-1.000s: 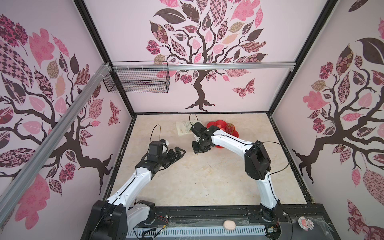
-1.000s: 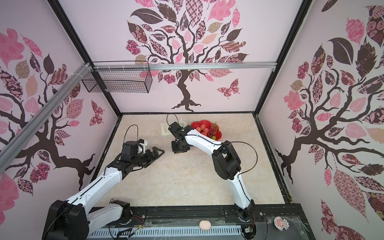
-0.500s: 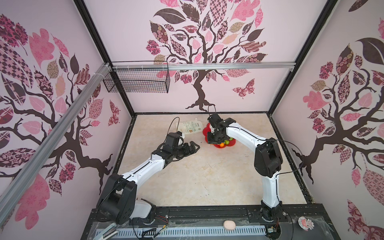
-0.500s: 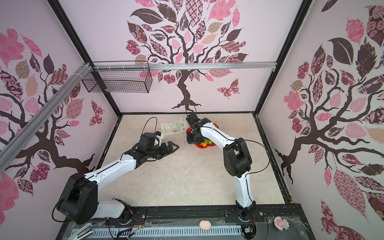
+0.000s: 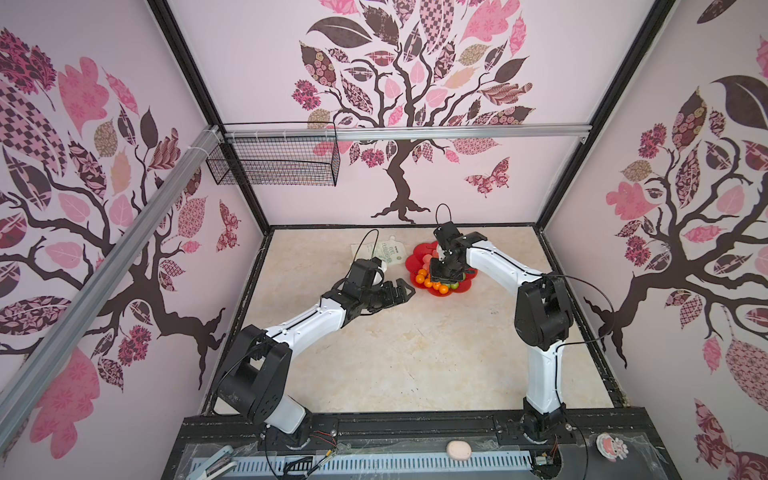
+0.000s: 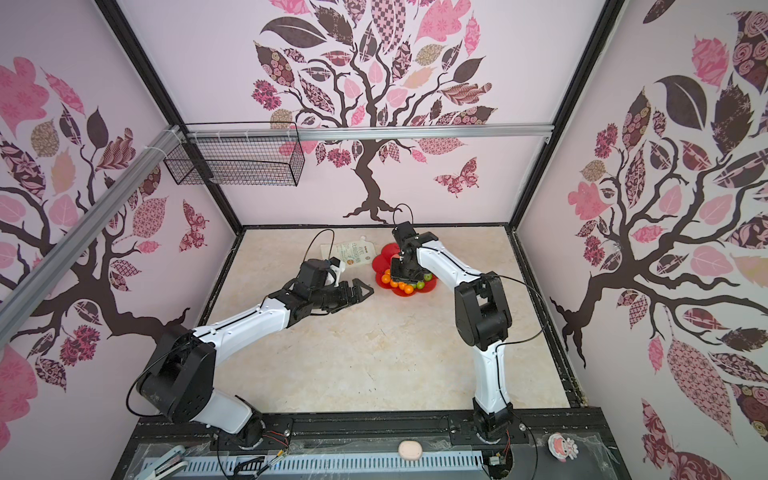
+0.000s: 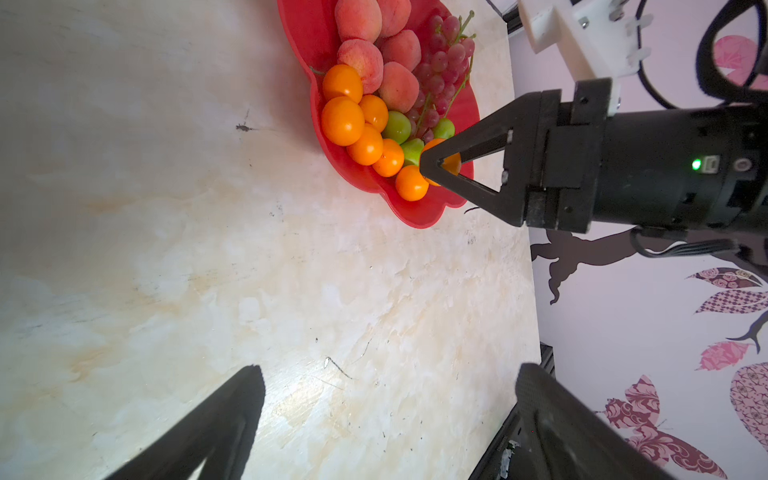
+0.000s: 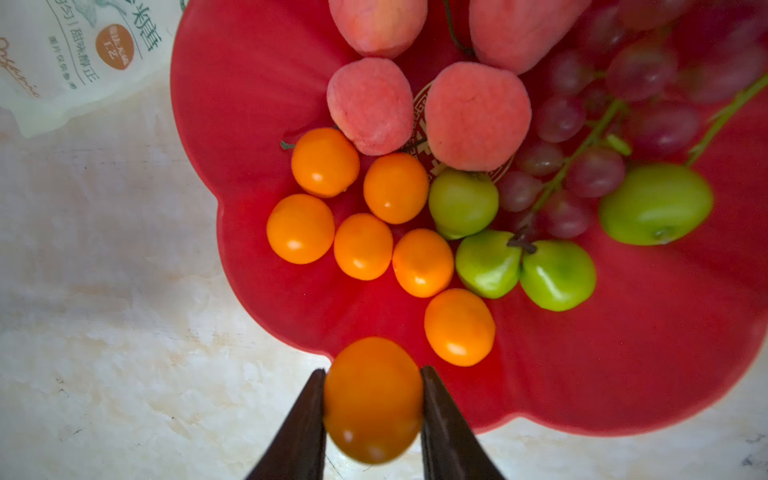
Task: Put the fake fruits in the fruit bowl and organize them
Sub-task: 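Lower the kumquat into the bowl and open the right gripper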
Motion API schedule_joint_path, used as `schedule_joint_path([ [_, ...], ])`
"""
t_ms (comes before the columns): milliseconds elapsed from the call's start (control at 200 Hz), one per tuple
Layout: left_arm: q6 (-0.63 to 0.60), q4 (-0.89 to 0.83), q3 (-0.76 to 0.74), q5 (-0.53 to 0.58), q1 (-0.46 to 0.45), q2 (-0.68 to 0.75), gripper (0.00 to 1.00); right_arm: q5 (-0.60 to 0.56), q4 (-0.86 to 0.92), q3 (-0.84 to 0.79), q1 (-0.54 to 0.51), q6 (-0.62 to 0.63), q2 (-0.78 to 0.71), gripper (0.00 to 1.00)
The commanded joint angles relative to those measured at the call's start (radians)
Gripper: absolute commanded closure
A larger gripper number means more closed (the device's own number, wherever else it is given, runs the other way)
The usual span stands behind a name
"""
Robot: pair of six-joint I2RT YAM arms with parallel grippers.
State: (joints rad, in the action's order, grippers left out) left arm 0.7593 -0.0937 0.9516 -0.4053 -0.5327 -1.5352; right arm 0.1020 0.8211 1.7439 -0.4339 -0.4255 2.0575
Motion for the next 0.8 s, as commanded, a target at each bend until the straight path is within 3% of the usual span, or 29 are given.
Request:
schedule_joint_path([
  [0, -0.011, 0.017, 0.029, -0.004, -0.003, -0.003, 0.02, 0.011, 0.007, 0.041, 0.004, 0.006, 0.036, 0.64],
  [795, -0.006, 0.016, 0.006, 0.002, -0.003, 0.0, 0.02, 0.019, 0.059, 0.052, 0.004, 0.018, 0.125, 0.6],
])
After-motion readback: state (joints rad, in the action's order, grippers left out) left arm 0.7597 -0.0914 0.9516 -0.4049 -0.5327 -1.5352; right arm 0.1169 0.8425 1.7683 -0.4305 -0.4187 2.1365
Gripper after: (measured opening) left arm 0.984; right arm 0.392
